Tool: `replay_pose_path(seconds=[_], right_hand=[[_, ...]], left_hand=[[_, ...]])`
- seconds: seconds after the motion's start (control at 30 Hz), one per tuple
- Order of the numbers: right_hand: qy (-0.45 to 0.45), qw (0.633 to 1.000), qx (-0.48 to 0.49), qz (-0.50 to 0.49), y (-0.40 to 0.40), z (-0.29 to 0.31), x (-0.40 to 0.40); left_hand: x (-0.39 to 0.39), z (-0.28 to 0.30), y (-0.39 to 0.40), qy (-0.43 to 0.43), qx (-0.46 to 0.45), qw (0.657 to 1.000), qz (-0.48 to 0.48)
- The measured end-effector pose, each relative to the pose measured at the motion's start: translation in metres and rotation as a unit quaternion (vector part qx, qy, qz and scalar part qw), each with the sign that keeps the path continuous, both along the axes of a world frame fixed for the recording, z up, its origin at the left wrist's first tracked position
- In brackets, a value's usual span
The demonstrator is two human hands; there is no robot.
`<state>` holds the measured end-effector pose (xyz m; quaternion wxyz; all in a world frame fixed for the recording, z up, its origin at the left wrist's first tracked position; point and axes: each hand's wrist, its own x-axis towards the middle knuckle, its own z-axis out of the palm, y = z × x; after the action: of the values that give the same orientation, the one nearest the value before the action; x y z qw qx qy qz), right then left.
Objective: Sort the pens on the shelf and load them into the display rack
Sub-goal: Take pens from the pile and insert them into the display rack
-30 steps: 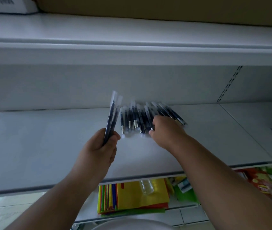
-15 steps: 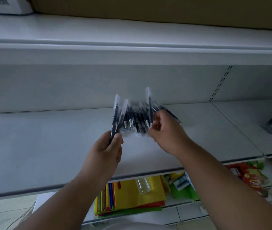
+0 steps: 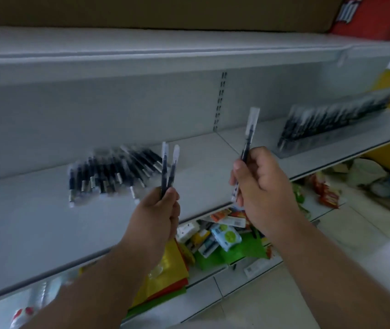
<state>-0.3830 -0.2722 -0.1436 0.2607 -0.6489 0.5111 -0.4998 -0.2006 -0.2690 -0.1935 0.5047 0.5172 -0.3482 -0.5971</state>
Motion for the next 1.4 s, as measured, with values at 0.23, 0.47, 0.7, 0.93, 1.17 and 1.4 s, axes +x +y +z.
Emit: replay_pose_path(seconds=[0.23, 0.47, 0.7, 0.93, 1.17, 1.4], right_hand=[[-0.004, 0.990, -0.014, -0.142, 0.034, -0.003, -0.172], [0.030, 0.980, -0.047, -0.191, 0.051, 0.000, -0.322], [0.106, 0.966, -0.018, -0.236, 0.001, -0.006, -0.402], [0.154, 0.945, 0.061, -0.281, -0.074, -0.010, -0.472], [0.171, 0.949, 0.071, -0.255, -0.133, -0.026, -0.531], [0.135, 0.976, -0.034, -0.166, -0.221, -0.013, -0.604]], left_hand=[[-0.172, 0.001, 0.011, -0.003, -0.004, 0.998, -0.065], [-0.332, -0.009, 0.010, 0.012, -0.015, 0.988, -0.151], [-0.412, -0.019, -0.038, -0.005, -0.002, 0.987, -0.162], [-0.486, -0.011, -0.124, 0.007, 0.011, 0.981, -0.192], [-0.556, -0.004, -0.176, 0.001, -0.029, 0.975, -0.221], [-0.613, -0.014, -0.214, 0.040, -0.053, 0.991, -0.113]])
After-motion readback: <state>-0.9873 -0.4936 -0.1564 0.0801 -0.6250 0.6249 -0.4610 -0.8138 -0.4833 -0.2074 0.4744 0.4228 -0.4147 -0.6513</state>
